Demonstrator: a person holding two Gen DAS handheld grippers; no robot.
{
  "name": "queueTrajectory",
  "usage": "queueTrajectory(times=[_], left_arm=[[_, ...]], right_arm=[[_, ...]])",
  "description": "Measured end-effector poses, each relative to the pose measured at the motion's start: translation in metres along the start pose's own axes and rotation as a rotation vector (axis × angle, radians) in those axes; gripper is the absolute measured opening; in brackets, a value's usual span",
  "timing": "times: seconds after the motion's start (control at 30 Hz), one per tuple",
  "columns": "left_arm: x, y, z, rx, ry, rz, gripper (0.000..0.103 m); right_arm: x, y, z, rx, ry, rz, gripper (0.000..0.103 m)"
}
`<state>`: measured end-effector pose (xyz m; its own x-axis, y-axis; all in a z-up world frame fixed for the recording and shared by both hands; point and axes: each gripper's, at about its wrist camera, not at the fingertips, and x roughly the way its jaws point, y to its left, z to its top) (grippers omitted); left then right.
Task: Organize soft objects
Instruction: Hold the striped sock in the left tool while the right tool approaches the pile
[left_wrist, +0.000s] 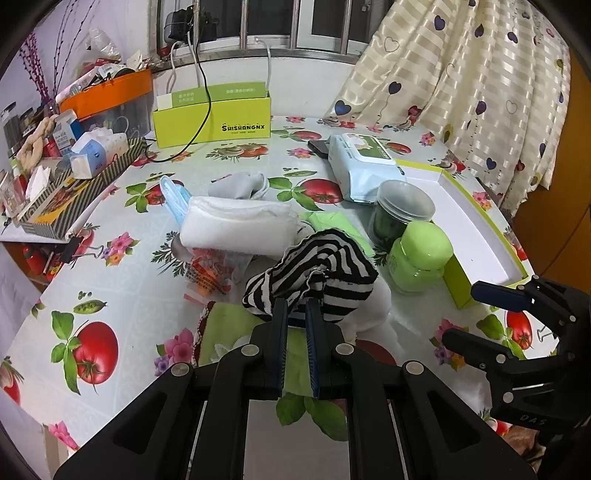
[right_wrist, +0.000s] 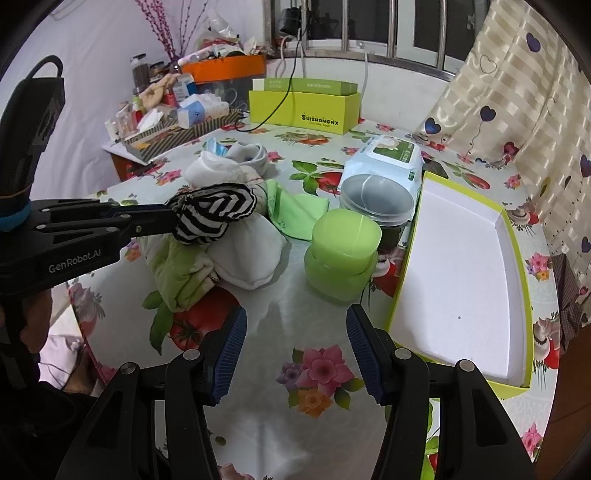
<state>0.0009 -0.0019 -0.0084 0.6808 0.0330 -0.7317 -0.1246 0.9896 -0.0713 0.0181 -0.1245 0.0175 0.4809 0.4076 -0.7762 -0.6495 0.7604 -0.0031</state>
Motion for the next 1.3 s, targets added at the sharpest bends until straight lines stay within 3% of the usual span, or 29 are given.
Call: queueTrajectory(times=[0.7, 1.3], left_arm=[[-0.003, 0.007, 0.001, -0.008, -0.028, -0.024, 0.010], [-0.010, 0.009, -0.001, -0.026, -0.038, -0.094, 0.010]], right_arm=[[0.002, -0.002, 0.004, 0.004, -0.012, 0.014, 0.056], [0.000, 0.002, 0.004, 0.003, -0.028, 0.028, 0.059]])
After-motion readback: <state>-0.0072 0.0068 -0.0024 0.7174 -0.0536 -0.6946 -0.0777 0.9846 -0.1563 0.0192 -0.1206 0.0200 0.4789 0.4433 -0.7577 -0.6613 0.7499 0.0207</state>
